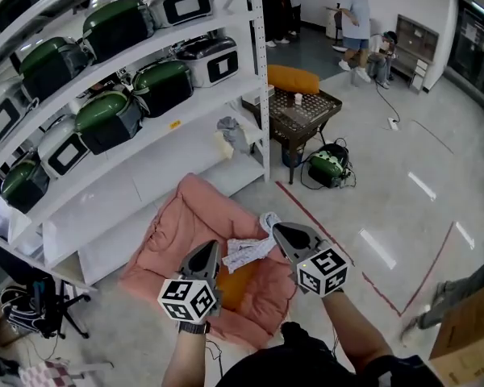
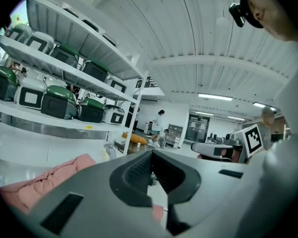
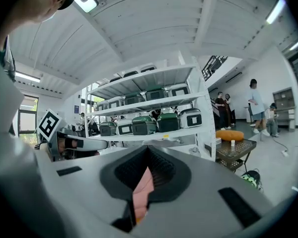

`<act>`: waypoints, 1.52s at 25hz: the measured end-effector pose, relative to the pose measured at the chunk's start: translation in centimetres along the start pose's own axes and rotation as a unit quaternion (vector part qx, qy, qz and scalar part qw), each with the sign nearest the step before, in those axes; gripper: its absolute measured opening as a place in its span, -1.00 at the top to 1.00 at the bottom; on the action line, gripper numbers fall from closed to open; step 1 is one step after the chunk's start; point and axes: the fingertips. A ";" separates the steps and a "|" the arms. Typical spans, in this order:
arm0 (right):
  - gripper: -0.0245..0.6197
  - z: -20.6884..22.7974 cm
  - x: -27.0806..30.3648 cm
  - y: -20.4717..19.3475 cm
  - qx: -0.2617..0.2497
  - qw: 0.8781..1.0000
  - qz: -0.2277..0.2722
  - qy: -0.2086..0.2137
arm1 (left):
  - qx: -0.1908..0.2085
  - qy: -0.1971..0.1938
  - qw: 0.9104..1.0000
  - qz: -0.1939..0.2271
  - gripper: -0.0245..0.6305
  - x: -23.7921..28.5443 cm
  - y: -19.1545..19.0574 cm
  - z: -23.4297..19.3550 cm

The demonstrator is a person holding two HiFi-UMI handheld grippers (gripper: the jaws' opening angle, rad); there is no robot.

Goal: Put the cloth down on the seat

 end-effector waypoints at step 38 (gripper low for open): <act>0.91 -2.0 -2.1 7.7 -0.059 0.996 0.060 -0.040 | 0.019 0.074 0.993 0.085 0.91 -7.4 9.0 -1.7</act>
Point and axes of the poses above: the fingertips, and each gripper's own axes: x forward along the fingers, z to its right, y out of its top, and after that the axes turned 1 degree about -x, right-handed
